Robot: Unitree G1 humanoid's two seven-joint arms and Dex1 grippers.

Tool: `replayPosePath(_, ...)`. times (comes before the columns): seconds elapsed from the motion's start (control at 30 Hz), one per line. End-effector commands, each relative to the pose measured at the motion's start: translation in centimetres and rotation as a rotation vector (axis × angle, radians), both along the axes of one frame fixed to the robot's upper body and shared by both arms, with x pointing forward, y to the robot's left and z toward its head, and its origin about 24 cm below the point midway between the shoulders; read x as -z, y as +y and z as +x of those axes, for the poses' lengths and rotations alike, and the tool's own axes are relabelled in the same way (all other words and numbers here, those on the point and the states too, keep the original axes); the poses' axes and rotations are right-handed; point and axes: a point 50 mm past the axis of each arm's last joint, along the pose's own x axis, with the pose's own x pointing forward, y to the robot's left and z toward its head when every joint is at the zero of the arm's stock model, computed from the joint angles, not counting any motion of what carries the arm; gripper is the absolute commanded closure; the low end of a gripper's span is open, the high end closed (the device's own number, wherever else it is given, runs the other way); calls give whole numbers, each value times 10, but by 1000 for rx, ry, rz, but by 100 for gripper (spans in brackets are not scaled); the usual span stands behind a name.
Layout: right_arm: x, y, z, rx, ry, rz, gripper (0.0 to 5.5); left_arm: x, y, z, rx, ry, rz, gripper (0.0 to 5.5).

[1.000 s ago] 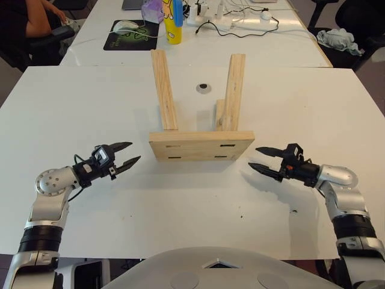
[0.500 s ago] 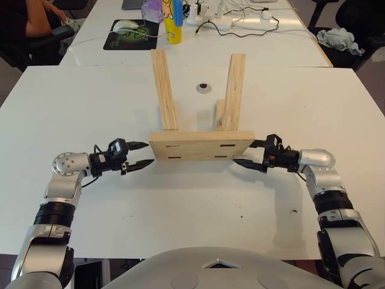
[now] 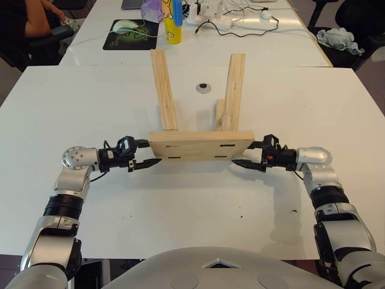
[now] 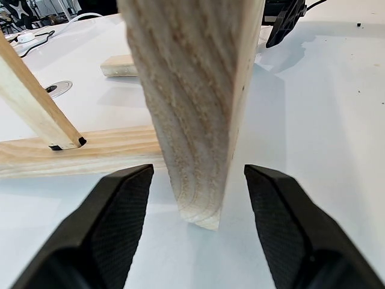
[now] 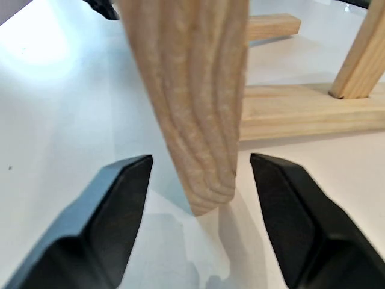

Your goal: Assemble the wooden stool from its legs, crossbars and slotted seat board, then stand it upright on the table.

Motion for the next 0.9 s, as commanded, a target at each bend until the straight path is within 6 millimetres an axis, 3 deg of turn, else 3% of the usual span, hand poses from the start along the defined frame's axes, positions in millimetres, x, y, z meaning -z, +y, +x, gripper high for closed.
replayPosePath(0.03,-10,3,6,-19,-36,10,305,-2,0,1,5,-4,7,265)
replayPosePath(0.2,-11,6,7,-28,-31,22,376,-2,-3,1,11,-1,-4,285)
replayPosePath(0.43,-14,6,4,-59,0,37,389,-9,-7,-1,28,-7,-33,375)
replayPosePath(0.6,-20,4,2,-92,17,42,389,-19,-8,-5,51,-9,-45,387)
replayPosePath(0.73,-33,4,-3,-133,22,51,390,-34,-12,-11,85,-14,-57,391)
replayPosePath(0.9,-66,10,-14,-210,86,103,392,-59,-20,-20,126,14,-94,393)
